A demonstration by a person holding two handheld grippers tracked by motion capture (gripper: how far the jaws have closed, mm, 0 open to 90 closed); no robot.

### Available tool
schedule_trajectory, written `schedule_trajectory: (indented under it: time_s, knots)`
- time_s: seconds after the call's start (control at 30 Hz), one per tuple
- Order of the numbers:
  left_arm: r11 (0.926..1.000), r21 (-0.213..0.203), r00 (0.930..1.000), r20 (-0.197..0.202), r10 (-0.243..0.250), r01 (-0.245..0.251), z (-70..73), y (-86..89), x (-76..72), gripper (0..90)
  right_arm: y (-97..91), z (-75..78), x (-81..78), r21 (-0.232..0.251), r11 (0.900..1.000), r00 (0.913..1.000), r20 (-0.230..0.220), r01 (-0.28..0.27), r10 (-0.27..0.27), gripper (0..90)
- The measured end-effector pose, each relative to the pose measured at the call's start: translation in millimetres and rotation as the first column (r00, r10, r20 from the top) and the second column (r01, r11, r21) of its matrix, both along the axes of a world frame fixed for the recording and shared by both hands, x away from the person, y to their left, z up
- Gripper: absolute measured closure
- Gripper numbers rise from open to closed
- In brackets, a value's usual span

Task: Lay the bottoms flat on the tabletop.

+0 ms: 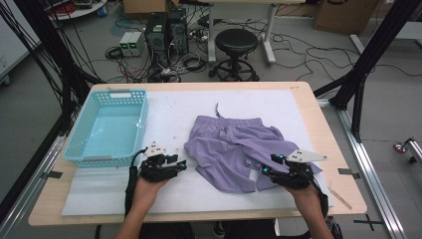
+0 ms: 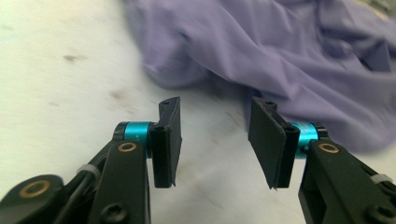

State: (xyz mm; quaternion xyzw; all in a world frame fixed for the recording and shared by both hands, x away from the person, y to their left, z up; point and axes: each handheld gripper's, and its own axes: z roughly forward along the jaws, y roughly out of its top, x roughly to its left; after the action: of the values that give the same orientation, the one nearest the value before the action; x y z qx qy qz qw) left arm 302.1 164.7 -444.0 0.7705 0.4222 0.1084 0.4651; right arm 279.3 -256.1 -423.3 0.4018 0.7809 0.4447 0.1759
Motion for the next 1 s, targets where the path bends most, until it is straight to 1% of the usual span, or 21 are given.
schedule_trajectory:
  time_s: [0.03, 0.1, 0.13, 0.2, 0.23, 0.27, 0.3, 0.33, 0.37, 0.4, 0.43, 0.47, 0.53, 0.6, 0.7, 0.8, 0.83, 0.87, 0.93, 0.97, 1.0]
  knots:
    - [0.9999, 0.001, 0.9999, -0.005, -0.013, 0.013, -0.7, -5.3, -0.3, 54.8, -0.9, 0.2, 0.8, -0.006, 0.9997, 0.9997, 0.001, 0.023, -0.023, 39.4]
    - [0.9991, 0.007, 0.9991, -0.013, -0.041, 0.041, -1.7, -18.0, 1.3, 54.8, -2.8, 0.6, 2.1, -0.026, 0.9986, 0.9988, 0.017, 0.046, -0.046, 37.0]
    - [0.9985, 0.014, 0.9985, -0.016, -0.052, 0.053, -2.2, -25.2, 2.6, 54.7, -3.8, 0.9, 2.6, -0.05, 0.9971, 0.9981, 0.028, 0.057, -0.056, 36.4]
    - [0.9954, 0.039, 0.996, -0.021, -0.087, 0.087, -3.6, -40.6, 5.6, 54.7, -4.1, 0.8, 2.6, -0.052, 0.997, 0.9981, 0.024, 0.057, -0.056, 36.4]
    - [0.9929, 0.06, 0.9945, -0.025, -0.101, 0.103, -5.0, -48.2, 6.6, 54.7, -4.6, 0.4, 3.0, -0.056, 0.9969, 0.9982, 0.026, 0.056, -0.054, 36.4]
    - [0.9889, 0.088, 0.9926, -0.032, -0.117, 0.12, -7.0, -55.4, 7.1, 58.4, -5.4, -0.3, 3.2, -0.063, 0.9964, 0.9981, 0.027, 0.057, -0.055, 36.4]
    - [0.9824, 0.135, 0.9914, -0.034, -0.126, 0.13, -9.6, -62.0, 6.6, 65.5, -6.1, -0.6, 3.2, -0.067, 0.9962, 0.9981, 0.027, 0.056, -0.055, 36.4]
    - [0.9757, 0.179, 0.9918, 0.001, -0.128, 0.126, -11.4, -66.9, 3.8, 73.6, -6.8, -1.0, 2.9, -0.068, 0.9959, 0.998, 0.026, 0.059, -0.057, 36.4]
    - [0.9698, 0.218, 0.9926, 0.029, -0.118, 0.109, -11.1, -68.7, 1.4, 73.6, -6.8, -1.0, 2.9, -0.068, 0.9959, 0.998, 0.026, 0.059, -0.057, 36.4]
    - [0.9717, 0.209, 0.993, 0.018, -0.117, 0.111, -10.6, -68.1, 0.9, 81.7, -7.7, -1.4, 2.5, -0.067, 0.996, 0.9981, 0.024, 0.058, -0.057, 36.4]
    - [0.9712, 0.21, 0.9929, 0.015, -0.118, 0.113, -10.3, -66.7, -0.4, 87.1, -9.0, -1.7, 2.4, -0.069, 0.9959, 0.9981, 0.026, 0.058, -0.057, 36.5]
    - [0.9696, 0.216, 0.9925, 0.016, -0.121, 0.115, -9.9, -64.8, -2.8, 88.1, -10.0, -1.9, 1.9, -0.07, 0.9959, 0.9981, 0.023, 0.058, -0.057, 36.5]
    - [0.9704, 0.215, 0.9931, 0.016, -0.116, 0.11, -9.6, -59.1, -10.1, 88.5, -12.3, -1.9, 1.3, -0.068, 0.9959, 0.9981, 0.018, 0.06, -0.058, 36.8]
    - [0.9681, 0.227, 0.9937, 0.009, -0.111, 0.106, -9.3, -51.2, -18.8, 88.6, -13.7, -1.4, 1.0, -0.064, 0.9959, 0.9978, 0.024, 0.063, -0.062, 36.8]
    - [0.9681, 0.229, 0.9943, 0.008, -0.106, 0.102, -8.8, -35.2, -33.2, 88.6, -13.3, -0.7, 0.1, -0.066, 0.9959, 0.9978, 0.025, 0.062, -0.061, 36.9]
    - [0.9726, 0.213, 0.9953, 0.006, -0.097, 0.094, -9.9, -19.3, -50.0, 88.6, -10.1, -0.2, -0.8, -0.068, 0.996, 0.9982, 0.022, 0.058, -0.056, 37.0]
    - [0.9739, 0.207, 0.9955, 0.001, -0.095, 0.093, -9.7, -10.0, -60.6, 88.7, -8.3, -0.6, -0.5, -0.069, 0.9962, 0.9985, 0.02, 0.053, -0.052, 37.0]
    - [0.9739, 0.207, 0.9955, 0.001, -0.095, 0.093, -9.7, -10.0, -60.6, 88.6, -7.4, -1.0, -0.4, -0.071, 0.996, 0.9984, 0.018, 0.054, -0.053, 37.0]
    - [0.9763, 0.193, 0.9952, -0.012, -0.097, 0.098, -9.4, -2.2, -69.0, 88.6, -6.7, -1.3, -0.3, -0.069, 0.9962, 0.9986, 0.012, 0.053, -0.052, 37.0]
    - [0.9795, 0.174, 0.9949, -0.016, -0.1, 0.101, -9.6, 0.5, -72.3, 88.6, -6.1, -1.9, 0.2, -0.073, 0.9961, 0.9988, 0.011, 0.049, -0.049, 37.0]
    - [0.9809, 0.164, 0.9946, -0.016, -0.103, 0.104, -9.2, 3.2, -74.8, 88.6, -5.2, -2.3, 0.1, -0.073, 0.9962, 0.9989, 0.006, 0.048, -0.047, 37.1]
